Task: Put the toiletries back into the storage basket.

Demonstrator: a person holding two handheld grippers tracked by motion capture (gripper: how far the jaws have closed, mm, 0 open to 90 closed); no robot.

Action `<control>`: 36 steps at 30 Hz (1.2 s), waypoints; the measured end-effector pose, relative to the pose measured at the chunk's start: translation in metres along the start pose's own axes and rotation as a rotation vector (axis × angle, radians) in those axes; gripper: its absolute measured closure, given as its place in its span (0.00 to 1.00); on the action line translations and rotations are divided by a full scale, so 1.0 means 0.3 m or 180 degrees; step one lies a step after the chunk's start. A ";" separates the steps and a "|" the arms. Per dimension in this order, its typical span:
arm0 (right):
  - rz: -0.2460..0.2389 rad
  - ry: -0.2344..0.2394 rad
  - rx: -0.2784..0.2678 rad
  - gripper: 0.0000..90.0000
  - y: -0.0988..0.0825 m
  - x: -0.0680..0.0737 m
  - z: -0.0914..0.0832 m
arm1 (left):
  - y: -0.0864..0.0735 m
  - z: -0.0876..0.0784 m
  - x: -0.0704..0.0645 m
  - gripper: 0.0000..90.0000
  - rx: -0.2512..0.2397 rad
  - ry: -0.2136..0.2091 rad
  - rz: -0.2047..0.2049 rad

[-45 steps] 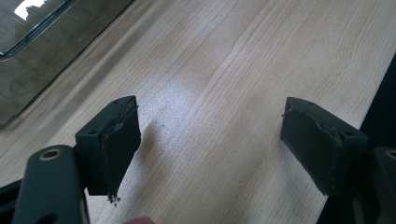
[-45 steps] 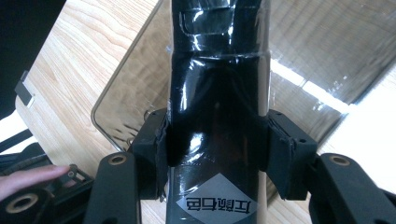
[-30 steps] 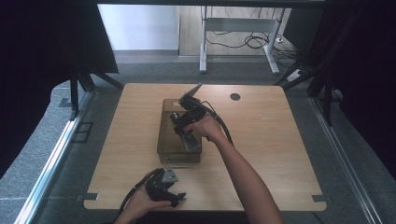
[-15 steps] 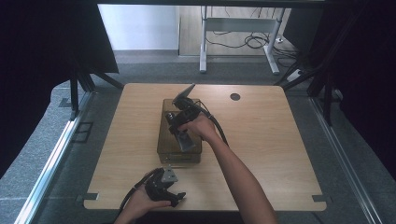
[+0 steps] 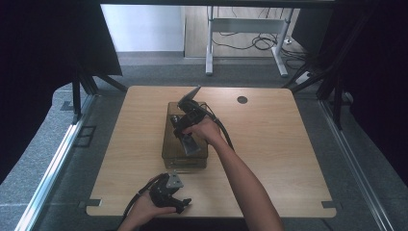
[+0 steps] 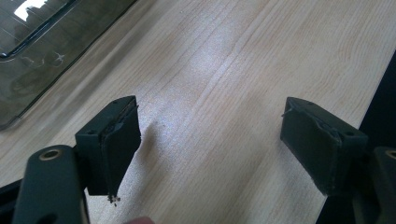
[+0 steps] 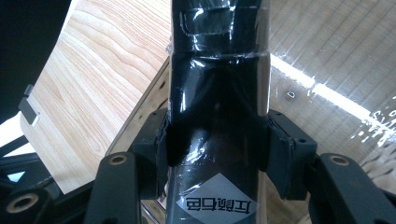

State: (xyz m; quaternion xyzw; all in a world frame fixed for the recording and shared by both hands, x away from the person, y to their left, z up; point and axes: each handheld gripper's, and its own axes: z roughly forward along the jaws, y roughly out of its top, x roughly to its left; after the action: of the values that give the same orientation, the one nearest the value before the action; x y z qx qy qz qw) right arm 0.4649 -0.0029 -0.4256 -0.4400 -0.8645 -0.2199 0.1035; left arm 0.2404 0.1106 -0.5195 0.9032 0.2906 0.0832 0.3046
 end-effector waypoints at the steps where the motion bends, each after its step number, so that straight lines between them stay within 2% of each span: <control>1: -0.0004 0.0004 -0.0008 0.52 0.001 0.000 0.002 | 0.000 0.001 -0.001 0.23 -0.0003 0.0001 -0.0004; 10: 0.0121 -0.0010 0.0006 0.52 0.019 0.017 0.027 | 0.003 0.003 -0.011 0.23 -0.0014 -0.0036 0.0039; 15: 0.0283 0.0036 -0.0025 0.52 0.031 0.002 0.043 | 0.003 -0.005 -0.007 0.23 -0.0041 -0.0036 0.0025; 17: 0.0339 0.0005 -0.0050 0.52 0.034 -0.004 0.050 | 0.002 -0.005 -0.007 0.23 -0.0047 -0.0038 0.0021; 21: 0.0457 0.0046 -0.0081 0.52 0.040 -0.005 0.065 | 0.003 -0.005 -0.009 0.23 -0.0046 -0.0057 0.0035; 25: 0.0569 0.0025 -0.0131 0.52 0.044 -0.005 0.076 | 0.006 -0.007 -0.017 0.23 -0.0068 -0.0083 0.0051; 36: 0.0782 0.0043 -0.0175 0.52 0.043 0.002 0.098 | 0.006 -0.006 -0.019 0.23 -0.0064 -0.0093 0.0056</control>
State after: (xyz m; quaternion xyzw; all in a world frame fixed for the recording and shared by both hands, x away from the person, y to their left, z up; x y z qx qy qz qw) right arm 0.4754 0.0179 -0.4475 -0.5438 -0.7970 -0.2321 0.1234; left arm 0.2359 0.1070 -0.5167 0.9038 0.2773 0.0755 0.3172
